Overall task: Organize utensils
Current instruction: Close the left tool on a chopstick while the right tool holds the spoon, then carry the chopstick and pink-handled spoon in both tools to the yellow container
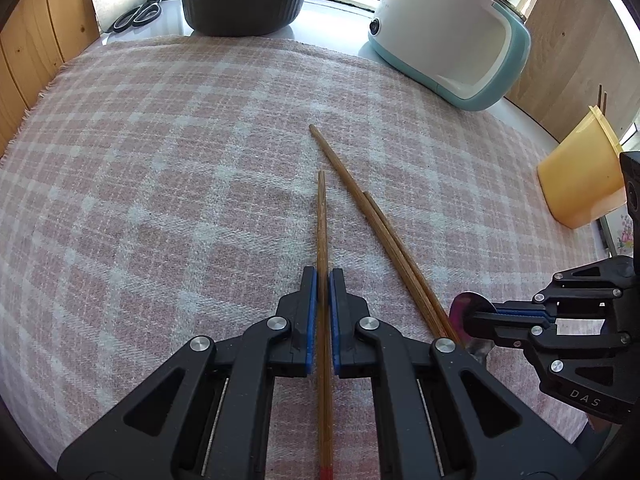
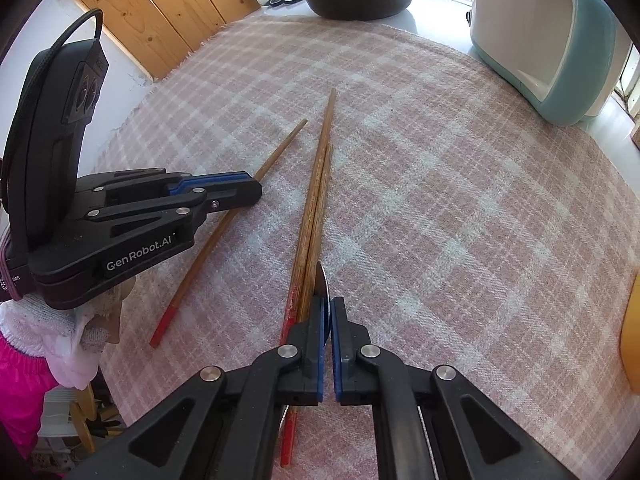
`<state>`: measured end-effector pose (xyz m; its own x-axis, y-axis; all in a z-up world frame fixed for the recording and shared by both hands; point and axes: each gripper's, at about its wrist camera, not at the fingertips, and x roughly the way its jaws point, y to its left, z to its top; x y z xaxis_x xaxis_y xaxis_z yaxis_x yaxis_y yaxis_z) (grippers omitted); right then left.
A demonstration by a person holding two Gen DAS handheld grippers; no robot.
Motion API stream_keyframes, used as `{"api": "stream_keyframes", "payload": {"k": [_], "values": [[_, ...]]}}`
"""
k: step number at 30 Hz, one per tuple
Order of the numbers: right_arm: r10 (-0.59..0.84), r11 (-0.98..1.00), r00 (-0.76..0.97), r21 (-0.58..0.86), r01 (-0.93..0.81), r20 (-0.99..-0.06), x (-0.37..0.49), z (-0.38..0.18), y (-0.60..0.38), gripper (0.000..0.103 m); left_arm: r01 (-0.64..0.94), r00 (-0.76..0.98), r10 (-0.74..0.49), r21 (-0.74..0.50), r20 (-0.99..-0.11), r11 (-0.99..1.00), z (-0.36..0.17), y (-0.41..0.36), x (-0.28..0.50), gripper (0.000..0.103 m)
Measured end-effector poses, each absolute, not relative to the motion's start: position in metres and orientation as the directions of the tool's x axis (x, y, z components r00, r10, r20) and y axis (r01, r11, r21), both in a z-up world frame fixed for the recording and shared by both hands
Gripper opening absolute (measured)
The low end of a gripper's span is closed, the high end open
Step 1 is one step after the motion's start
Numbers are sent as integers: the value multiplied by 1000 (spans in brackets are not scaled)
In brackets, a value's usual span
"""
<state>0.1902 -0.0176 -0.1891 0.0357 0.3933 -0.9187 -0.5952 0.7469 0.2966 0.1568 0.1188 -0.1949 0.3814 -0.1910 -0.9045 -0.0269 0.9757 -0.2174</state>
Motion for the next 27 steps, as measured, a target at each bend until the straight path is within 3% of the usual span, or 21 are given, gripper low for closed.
{"api": "stream_keyframes", "payload": {"k": [14,27], "values": [[398,746,97,261,-613,-912,189,-154,-46,0,-43,464,-296,-355,-835,934,-150,111,139,3],[430,704,151,226,-673,-890,193,-103,-120,0,-56,553,-321,-419,-769,906,-100,52,122,3]]}}
